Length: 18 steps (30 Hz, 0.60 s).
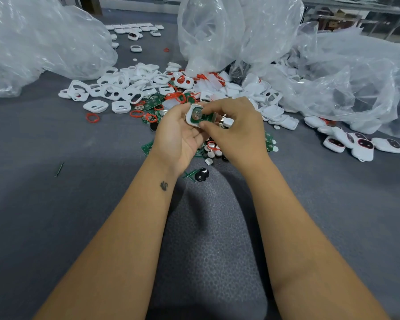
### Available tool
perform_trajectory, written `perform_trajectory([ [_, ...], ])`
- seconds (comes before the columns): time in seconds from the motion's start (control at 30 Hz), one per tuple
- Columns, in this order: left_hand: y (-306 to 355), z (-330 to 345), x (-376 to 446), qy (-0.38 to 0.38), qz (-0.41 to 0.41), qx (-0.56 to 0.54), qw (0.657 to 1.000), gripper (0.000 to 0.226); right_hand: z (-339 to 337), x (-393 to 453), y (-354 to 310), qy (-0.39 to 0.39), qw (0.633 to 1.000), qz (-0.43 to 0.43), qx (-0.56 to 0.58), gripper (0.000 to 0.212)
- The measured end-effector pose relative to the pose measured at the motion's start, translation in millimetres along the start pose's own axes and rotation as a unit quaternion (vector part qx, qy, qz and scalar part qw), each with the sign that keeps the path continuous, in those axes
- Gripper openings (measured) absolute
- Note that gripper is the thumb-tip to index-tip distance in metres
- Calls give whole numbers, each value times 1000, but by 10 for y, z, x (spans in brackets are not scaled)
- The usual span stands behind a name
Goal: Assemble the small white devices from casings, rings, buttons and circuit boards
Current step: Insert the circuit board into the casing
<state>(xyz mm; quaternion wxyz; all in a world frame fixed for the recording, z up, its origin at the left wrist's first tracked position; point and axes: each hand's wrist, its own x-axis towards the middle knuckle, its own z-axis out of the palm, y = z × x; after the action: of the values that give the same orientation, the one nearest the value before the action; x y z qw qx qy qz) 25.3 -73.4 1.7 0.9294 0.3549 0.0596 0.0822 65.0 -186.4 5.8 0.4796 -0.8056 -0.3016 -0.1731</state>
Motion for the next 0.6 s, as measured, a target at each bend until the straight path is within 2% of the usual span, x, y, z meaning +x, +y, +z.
perform_trajectory([
  [0.1, -34, 1, 27, 22, 27, 23, 999, 16, 8, 10, 11, 7, 1000, 6, -1, 32],
  [0.17, -57, 0, 39, 30, 49, 48, 997, 19, 14, 8, 8, 15, 1000, 6, 3, 36],
  [0.37, -18, -37, 61, 18, 68, 31, 997, 22, 56, -31, -48, 37, 999, -14, 36, 27],
  [0.5, -5, -34, 55, 12, 65, 19, 998, 22, 34, 10, -41, 75, 989, 84, 101, 14],
  [0.6, -20, -26, 43, -19, 68, 34, 997, 24, 3, 32, -24, 54, 985, 126, 107, 8],
])
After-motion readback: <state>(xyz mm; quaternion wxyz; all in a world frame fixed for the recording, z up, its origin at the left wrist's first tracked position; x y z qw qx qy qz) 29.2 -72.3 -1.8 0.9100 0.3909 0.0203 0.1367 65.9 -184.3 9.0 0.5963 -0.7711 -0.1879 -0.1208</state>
